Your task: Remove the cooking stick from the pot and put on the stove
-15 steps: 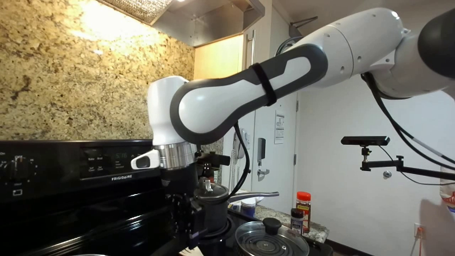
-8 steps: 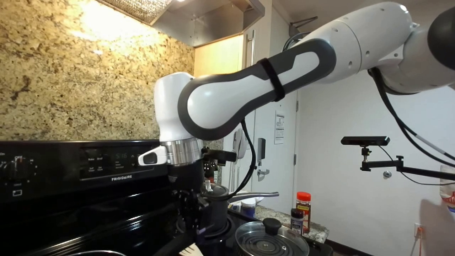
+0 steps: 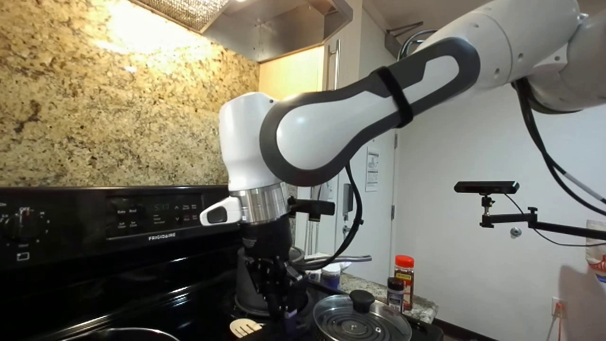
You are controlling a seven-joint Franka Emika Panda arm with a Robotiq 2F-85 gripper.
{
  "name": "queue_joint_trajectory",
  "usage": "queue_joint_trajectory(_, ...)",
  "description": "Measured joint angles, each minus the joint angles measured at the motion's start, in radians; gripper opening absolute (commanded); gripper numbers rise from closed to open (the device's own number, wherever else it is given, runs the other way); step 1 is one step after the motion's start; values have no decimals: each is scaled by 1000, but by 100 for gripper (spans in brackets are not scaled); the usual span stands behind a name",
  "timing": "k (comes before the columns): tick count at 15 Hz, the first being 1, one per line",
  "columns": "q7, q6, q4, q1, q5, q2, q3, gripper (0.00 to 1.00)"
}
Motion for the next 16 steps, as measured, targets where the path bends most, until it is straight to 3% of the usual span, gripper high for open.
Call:
queue_joint_trajectory(1, 0, 0, -15, 0, 2, -5, 2, 55)
queue_joint_trajectory(8, 6, 55, -59, 1, 43, -11, 10, 99)
queue_joint_trajectory(13, 7, 77, -60, 1, 70, -11, 14, 100)
queue_joint_trajectory(16, 7, 147, -74, 1, 114, -10, 15, 100)
